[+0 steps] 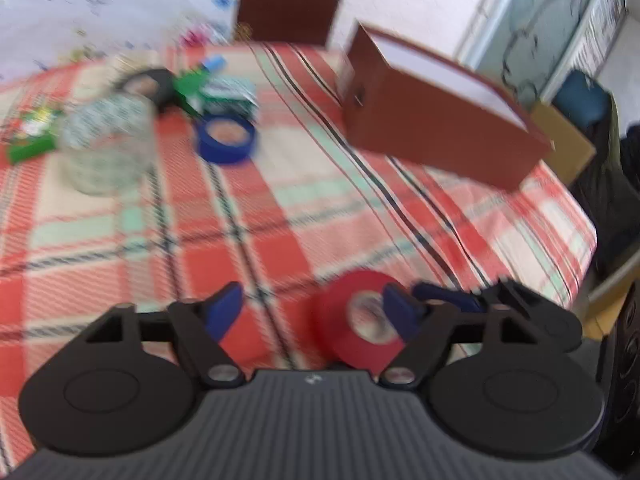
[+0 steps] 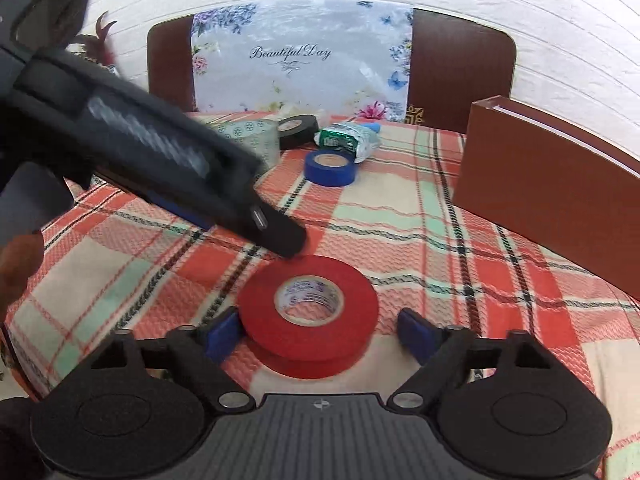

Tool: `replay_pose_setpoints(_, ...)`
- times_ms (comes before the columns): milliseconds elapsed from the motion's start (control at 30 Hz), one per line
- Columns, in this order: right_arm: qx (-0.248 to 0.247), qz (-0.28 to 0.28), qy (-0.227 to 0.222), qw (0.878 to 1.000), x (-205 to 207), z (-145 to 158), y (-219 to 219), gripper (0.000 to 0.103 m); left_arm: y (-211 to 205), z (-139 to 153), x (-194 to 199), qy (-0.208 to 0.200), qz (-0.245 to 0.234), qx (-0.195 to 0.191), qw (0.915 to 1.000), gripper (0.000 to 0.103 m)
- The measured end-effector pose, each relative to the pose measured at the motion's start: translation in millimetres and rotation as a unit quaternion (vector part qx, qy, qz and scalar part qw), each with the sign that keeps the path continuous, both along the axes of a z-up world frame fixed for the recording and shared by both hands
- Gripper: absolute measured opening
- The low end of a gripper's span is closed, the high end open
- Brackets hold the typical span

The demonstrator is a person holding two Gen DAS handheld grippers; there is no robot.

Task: Organize objects
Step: 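Carry the red tape roll in the left gripper into the brown box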

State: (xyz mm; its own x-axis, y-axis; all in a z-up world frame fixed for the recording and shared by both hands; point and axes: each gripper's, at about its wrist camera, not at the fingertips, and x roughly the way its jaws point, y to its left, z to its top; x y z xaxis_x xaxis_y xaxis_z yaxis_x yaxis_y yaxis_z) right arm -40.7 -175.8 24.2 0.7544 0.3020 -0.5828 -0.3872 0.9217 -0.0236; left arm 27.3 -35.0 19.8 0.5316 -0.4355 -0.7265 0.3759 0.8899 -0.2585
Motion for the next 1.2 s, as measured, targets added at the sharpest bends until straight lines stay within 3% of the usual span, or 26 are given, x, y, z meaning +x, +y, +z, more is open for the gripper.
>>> replay_pose_setpoints(33, 0.0, 0.002, -0.001, 1.0, 1, -2, 0, 0.083, -4, -4, 1, 0.015, -0.005, 0.004, 0.9999, 0.064)
replay_pose_setpoints(67, 0.002, 0.005, -0.001, 1.0, 1, -3, -1, 0.083, -6, -11, 3, 0.032, -0.005, 0.012, 0.9994, 0.053)
replay_pose_setpoints(133, 0.011, 0.016, -0.005, 1.0, -1, -5, -3, 0.077, -8, -14, 1, 0.029, 0.006, 0.018, 0.9994, 0.046)
replay_pose_setpoints(167, 0.014, 0.021, -0.008, 1.0, -1, -4, -2, 0.071, -10, -12, 0, 0.032, -0.001, 0.013, 0.9994, 0.033)
replay_pose_setpoints(233, 0.015, 0.014, -0.021, 1.0, -3, -2, -4, 0.071, -15, -6, 2, 0.035, 0.006, 0.021, 0.9992, 0.031)
replay_pose_setpoints(367, 0.038, -0.03, -0.08, 0.996, 6, 17, -30, 0.071, -47, 28, 13, -0.016, -0.021, 0.036, 0.999, 0.031)
replay_pose_setpoints(533, 0.025, -0.101, -0.178, 0.979, 32, 56, -79, 0.071, -113, 83, 40, -0.1, -0.064, 0.036, 0.9922, 0.031)
replay_pose_setpoints(667, 0.026, -0.154, -0.207, 0.966, 67, 73, -129, 0.071, -171, 103, 68, -0.145, -0.093, 0.03, 0.9847, 0.031)
replay_pose_setpoints(867, 0.013, -0.211, -0.195, 0.958, 124, 70, -183, 0.071, -239, 95, 103, -0.163, -0.115, 0.039, 0.9791, 0.031)
replay_pose_setpoints(967, 0.001, -0.235, -0.172, 0.957, 149, 58, -194, 0.071, -257, 81, 119, -0.149, -0.114, 0.045, 0.9813, 0.037)
replay_pose_setpoints(1033, 0.024, -0.243, -0.176, 0.954, 148, 56, -199, 0.076, -259, 74, 120, -0.139, -0.102, 0.058, 0.9833, 0.036)
replay_pose_setpoints(1100, 0.032, -0.248, -0.183, 0.951, 139, 54, -197, 0.081, -246, 71, 115, -0.139, -0.103, 0.046, 0.9838, 0.043)
replay_pose_setpoints(1200, 0.051, -0.253, -0.206, 0.944, 113, 52, -187, 0.085, -224, 75, 95, -0.16, -0.1, 0.031, 0.9815, 0.045)
